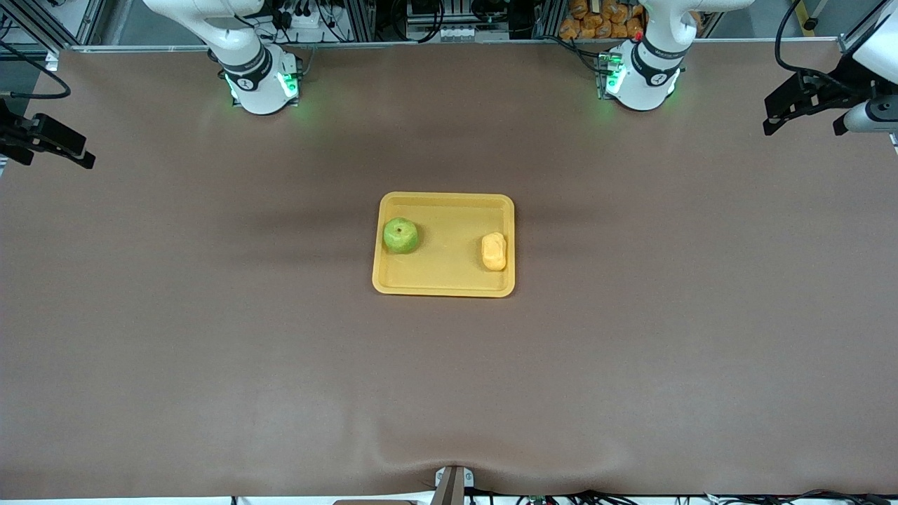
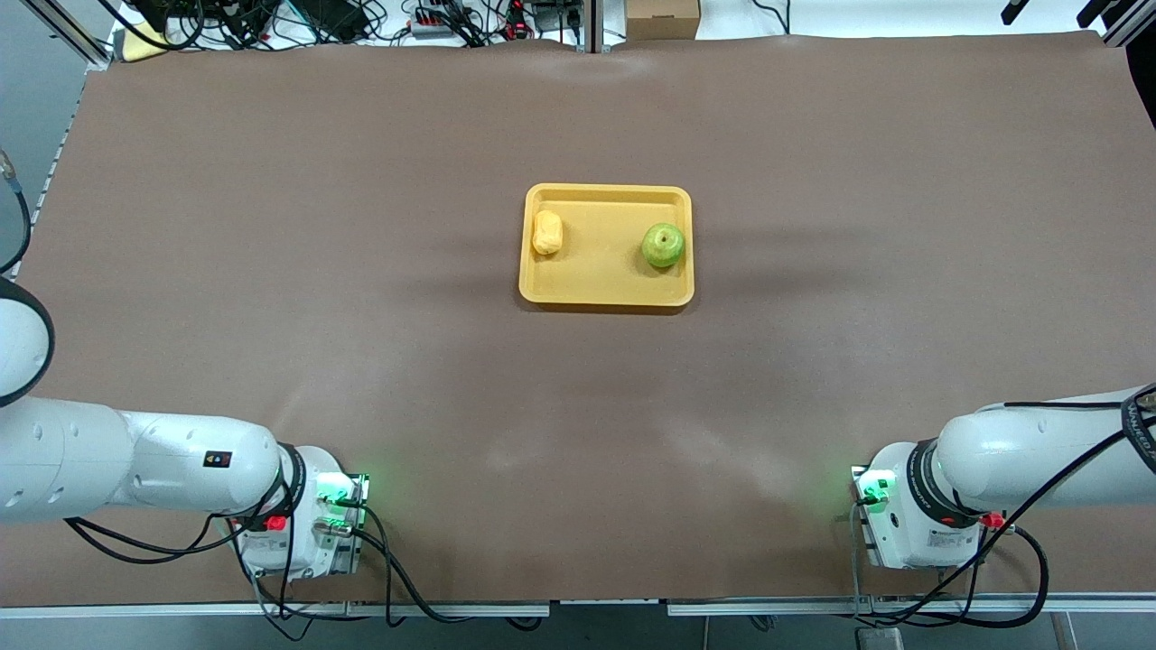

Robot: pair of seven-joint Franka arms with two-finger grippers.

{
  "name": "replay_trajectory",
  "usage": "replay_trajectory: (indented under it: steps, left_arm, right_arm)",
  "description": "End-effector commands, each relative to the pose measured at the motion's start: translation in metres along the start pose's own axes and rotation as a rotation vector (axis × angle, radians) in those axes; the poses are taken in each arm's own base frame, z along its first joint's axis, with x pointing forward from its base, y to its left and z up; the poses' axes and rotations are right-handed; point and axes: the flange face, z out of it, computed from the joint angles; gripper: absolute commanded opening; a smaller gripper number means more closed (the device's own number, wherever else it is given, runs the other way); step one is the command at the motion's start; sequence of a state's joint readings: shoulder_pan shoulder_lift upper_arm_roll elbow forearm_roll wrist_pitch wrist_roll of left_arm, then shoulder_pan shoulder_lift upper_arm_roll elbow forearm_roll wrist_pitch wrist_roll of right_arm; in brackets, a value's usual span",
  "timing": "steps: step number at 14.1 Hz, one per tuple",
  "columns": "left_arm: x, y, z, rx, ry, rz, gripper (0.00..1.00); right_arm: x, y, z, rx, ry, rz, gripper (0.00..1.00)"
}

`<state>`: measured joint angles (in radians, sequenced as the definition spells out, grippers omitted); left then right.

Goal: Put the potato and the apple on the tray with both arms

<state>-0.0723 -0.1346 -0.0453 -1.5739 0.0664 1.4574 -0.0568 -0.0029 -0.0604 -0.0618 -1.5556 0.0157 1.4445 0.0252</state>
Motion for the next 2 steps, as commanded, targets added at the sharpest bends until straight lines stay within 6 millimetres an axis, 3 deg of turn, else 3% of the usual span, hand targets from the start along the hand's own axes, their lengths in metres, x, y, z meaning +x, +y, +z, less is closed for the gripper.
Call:
replay_trajectory:
  steps: [1, 2]
  left_arm:
    - [0.0048, -0.0007, -0.0076, -0.004, 0.017, 0.004, 1.0]
    - [0.0047, 0.0011, -0.0077, -0.011, 0.017, 0.002, 1.0]
  right_arm:
    - [-0.0055, 0.0013, -0.006, -0.014, 0.016, -0.008, 1.0]
    - [-0.0055, 0.0014, -0.006, -0.016, 0.016, -0.008, 1.0]
